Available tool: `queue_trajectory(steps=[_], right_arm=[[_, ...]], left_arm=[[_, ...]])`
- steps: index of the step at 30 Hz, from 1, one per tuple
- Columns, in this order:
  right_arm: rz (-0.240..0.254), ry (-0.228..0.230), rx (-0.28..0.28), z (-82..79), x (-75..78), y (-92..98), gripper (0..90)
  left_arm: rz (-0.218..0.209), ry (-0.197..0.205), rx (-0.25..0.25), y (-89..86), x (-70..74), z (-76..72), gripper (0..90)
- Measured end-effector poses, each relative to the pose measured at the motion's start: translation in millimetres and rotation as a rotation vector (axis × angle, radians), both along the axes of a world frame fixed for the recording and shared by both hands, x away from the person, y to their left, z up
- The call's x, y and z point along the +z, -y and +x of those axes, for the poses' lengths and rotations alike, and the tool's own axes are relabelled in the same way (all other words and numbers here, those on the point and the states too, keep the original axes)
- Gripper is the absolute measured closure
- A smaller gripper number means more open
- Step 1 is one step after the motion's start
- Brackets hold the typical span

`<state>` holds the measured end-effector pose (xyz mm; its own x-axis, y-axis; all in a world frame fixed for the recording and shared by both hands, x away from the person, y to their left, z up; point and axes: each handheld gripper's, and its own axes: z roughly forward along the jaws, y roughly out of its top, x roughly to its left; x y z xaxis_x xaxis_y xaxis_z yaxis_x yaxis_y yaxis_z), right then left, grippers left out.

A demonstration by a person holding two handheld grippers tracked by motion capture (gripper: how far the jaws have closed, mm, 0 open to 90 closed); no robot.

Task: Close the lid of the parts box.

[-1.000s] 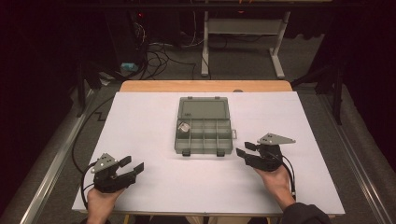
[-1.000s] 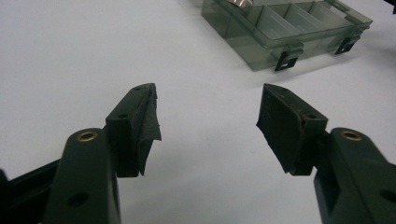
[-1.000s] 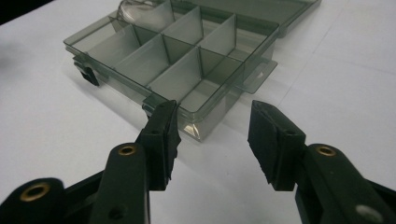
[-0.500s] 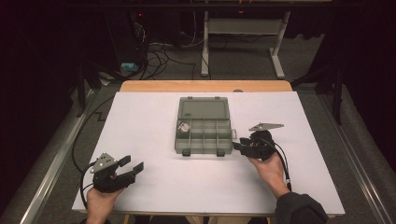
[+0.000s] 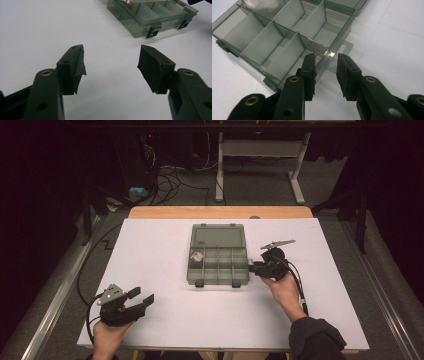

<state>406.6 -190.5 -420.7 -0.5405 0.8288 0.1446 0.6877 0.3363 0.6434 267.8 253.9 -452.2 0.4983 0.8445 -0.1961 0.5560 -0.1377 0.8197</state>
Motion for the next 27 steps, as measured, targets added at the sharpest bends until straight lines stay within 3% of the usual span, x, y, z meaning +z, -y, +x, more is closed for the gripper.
queue_trajectory(steps=[4, 13, 19, 27], right_arm=[[-0.007, -0.009, 0.004, 5.5, 0.5, -6.0, 72.0], [-0.045, -0.074, -0.02, 20.8, 2.0, -13.9, 75.1], [-0.07, -0.101, -0.042, 29.0, 2.2, -18.4, 75.2], [-0.061, -0.106, -0.057, 28.9, 1.6, -18.7, 74.9]], left_arm=[[-0.003, 0.003, -0.003, 0.7, -0.1, -0.4, 37.9], [-0.002, 0.004, -0.001, 0.9, 0.1, -0.2, 37.9], [0.062, 0.027, -0.012, 8.0, 1.6, -2.0, 37.6], [0.035, 0.034, -0.019, 19.5, 5.5, 2.3, 37.0]])
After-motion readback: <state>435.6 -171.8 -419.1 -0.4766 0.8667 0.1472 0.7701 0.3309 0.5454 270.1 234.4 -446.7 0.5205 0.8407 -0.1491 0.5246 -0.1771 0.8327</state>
